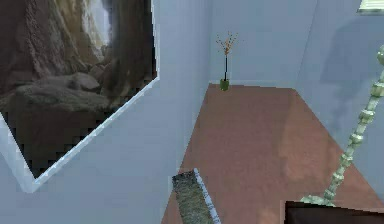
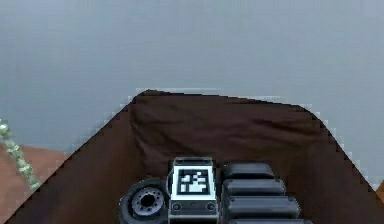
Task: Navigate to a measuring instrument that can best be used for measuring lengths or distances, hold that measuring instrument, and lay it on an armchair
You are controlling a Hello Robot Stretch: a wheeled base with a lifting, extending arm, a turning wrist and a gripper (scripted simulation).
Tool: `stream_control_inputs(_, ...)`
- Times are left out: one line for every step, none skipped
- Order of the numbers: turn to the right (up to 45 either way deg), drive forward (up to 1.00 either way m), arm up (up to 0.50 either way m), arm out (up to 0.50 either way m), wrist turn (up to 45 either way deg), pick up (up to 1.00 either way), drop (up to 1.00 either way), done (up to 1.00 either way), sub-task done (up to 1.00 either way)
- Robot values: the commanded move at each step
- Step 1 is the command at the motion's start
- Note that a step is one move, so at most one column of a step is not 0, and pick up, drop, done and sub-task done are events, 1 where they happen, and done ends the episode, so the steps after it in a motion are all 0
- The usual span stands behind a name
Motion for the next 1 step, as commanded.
stream_control_inputs(12.0, 0.00, 0.00, 0.00, 0.0, 0.00, 0.00, 0.00, 0.00)
